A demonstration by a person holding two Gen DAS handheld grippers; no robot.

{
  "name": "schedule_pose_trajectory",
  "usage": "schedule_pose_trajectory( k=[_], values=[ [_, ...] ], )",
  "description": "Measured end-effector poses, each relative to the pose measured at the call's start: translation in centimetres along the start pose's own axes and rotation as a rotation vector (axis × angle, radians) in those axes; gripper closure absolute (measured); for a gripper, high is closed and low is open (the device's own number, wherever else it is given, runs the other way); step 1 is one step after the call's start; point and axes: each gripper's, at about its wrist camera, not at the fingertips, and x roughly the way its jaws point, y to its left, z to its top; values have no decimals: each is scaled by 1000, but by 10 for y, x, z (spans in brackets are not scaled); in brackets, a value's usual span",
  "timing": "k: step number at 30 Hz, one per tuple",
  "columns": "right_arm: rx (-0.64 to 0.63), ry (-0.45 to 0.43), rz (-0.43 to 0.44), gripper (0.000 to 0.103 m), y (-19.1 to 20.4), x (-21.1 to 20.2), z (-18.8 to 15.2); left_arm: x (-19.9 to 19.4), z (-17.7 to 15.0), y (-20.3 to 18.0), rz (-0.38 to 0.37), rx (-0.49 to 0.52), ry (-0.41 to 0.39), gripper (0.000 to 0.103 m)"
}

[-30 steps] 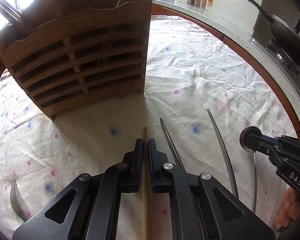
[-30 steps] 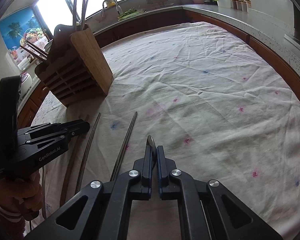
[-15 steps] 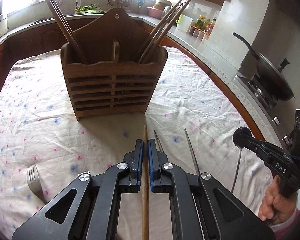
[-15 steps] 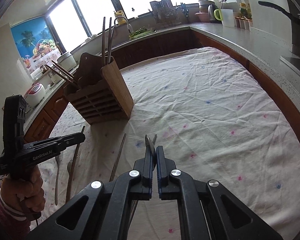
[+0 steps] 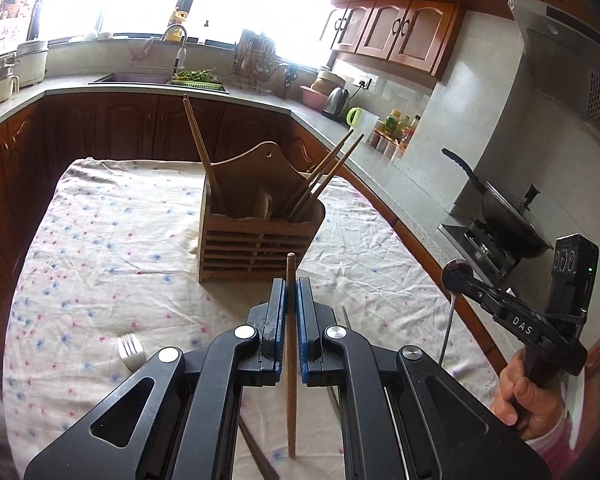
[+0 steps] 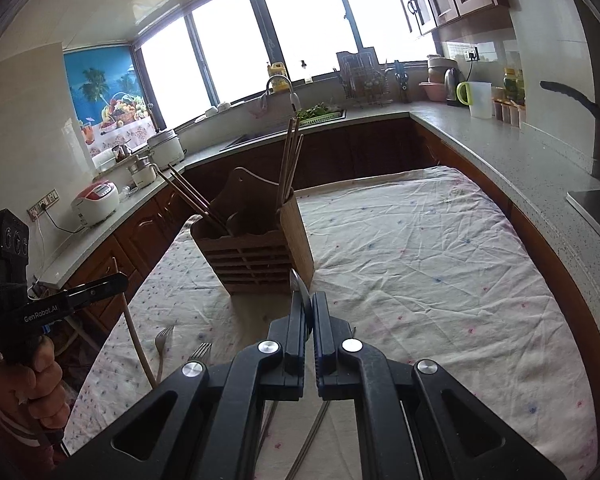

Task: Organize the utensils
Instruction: 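Carry both chopsticks up and lower them into the wooden holder with both tools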

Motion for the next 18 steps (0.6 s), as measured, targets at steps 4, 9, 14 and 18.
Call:
schedule_pose_trajectory(
  k=[4, 9, 14, 18],
  values=[
    [-28, -32, 3, 100, 11, -3, 11, -13, 5, 5, 0, -9, -32, 99],
    [-44, -62, 14, 100, 20, -2, 19, -20, 8, 9, -6, -25, -51, 99],
    [-43, -94, 24, 100, 22, 5, 27, -28, 17, 11, -8, -33, -87, 99],
    [-46, -115, 23, 100, 26, 16, 35, -33, 30, 13, -4, -39, -135, 99]
  ],
)
